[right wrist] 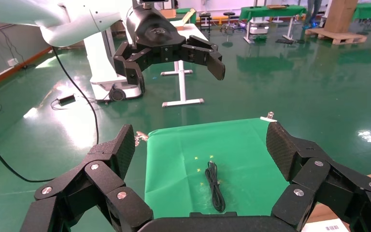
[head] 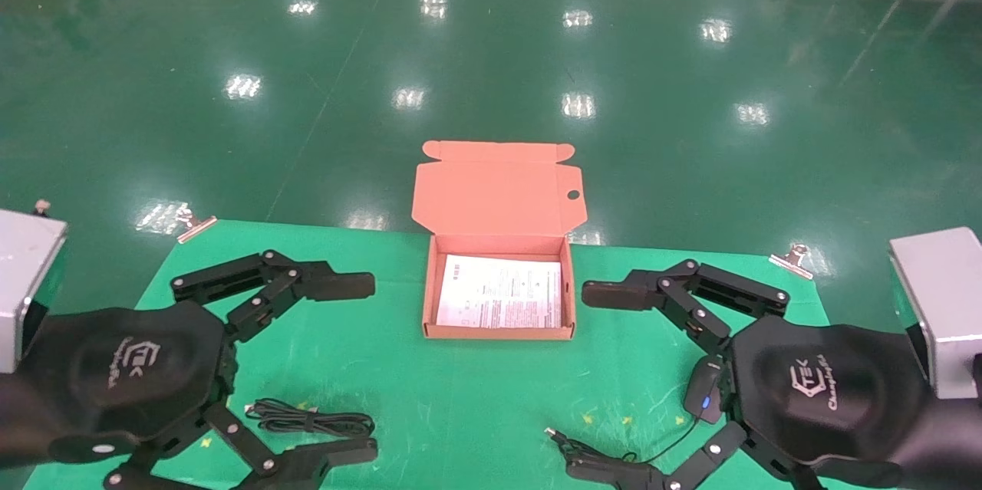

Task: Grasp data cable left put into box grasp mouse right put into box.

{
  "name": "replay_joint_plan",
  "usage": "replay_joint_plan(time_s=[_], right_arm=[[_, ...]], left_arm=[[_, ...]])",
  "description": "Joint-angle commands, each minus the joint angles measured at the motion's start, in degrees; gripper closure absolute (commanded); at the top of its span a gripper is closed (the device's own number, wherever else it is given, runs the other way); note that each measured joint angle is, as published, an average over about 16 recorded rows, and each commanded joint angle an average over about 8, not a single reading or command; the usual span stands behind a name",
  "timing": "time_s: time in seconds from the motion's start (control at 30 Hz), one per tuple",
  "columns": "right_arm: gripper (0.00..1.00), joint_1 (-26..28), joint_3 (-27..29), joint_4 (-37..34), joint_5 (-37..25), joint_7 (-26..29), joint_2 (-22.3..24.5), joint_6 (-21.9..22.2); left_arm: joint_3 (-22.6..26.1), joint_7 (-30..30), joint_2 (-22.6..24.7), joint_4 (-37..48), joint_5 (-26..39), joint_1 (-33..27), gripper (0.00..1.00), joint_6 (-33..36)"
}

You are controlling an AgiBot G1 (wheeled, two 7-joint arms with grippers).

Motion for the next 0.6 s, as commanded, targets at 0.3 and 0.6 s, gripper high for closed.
replay_joint_plan(time_s=[0.3, 0.6], right_arm=[[0.00, 0.0, 0.0, 0.0, 0.0, 0.0, 0.0, 0.0], [0.00, 0.4, 0.1, 0.1, -0.2, -0.2, 0.3, 0.0]], left_arm=[[0.0, 0.0, 0.0, 0.0, 0.0, 0.0, 0.00, 0.0], [0.2, 0.5, -0.3, -0.7, 1.2, -0.7, 0.00, 0.3]])
